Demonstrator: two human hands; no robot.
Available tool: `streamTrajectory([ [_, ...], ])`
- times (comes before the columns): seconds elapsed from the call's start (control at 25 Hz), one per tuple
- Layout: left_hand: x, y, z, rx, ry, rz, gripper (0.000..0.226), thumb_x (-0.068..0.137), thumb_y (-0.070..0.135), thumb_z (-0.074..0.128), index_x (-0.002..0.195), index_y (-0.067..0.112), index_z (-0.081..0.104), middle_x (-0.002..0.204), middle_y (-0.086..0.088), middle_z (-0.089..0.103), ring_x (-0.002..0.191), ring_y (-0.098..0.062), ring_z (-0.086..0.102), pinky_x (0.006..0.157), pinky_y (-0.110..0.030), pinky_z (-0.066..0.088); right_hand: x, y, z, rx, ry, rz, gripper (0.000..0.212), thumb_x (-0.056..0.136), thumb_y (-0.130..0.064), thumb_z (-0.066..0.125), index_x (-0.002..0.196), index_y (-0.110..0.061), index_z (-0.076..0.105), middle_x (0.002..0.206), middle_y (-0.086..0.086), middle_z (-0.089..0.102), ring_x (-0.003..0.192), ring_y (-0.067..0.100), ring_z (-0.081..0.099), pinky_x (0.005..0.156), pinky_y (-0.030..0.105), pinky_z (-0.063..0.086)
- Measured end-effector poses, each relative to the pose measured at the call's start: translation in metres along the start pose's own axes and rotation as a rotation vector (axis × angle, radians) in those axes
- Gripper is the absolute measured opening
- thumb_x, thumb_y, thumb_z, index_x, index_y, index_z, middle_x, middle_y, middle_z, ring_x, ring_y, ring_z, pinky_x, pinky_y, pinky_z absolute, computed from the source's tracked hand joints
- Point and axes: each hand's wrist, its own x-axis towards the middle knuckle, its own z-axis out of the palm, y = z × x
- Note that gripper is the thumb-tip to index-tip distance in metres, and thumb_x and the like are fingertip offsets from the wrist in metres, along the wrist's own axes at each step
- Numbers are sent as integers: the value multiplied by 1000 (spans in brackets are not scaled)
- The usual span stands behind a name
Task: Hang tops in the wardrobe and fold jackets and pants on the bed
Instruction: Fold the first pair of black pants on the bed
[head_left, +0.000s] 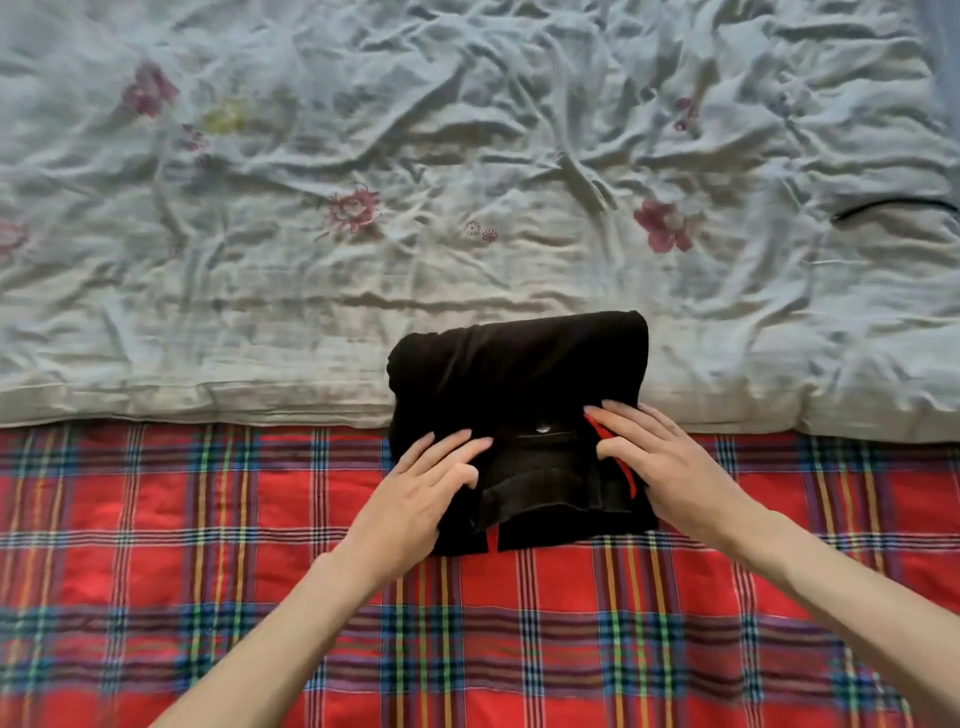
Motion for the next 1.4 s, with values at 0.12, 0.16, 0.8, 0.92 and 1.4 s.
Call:
streamTrajectory([
  [0.12,2,3,-1,-93,103,-37,46,68,-10,62,98,20,45,150,1,46,149,-16,27,123,-40,15,4,-19,-8,92,162,80,25,83,2,39,92,-12,57,139,6,58,137,24,45,108,40,38],
  [0.16,1,5,-7,-110,133,-11,38,72,-6,59,96,19,45,148,0,50,147,-18,31,123,-42,18,2,-24,-17,99,212,78,21,83,1,39,87,-10,57,133,7,62,132,25,49,106,37,39],
  [0.8,93,-5,27,420,34,-560,82,96,67,28,158,19,6,161,-28,6,151,-41,5,121,-56,8,100,-20,20,-320,42,350,64,98,-56,30,155,-27,28,163,8,23,151,29,15,122,51,9],
  [0.92,91,-16,36,337,92,-621,82,94,71,25,159,25,7,160,-31,1,150,-44,0,121,-58,1,95,-5,31,-278,-9,431,74,94,-64,30,157,-28,20,164,10,13,151,34,7,121,56,9],
  [1.4,9,32,12,-1046,289,-1231,100,67,55,84,146,20,33,136,2,56,125,-21,55,105,-36,44,15,-56,-6,1220,171,1183,41,84,-27,76,121,-16,62,104,-3,74,84,6,72,66,16,52],
])
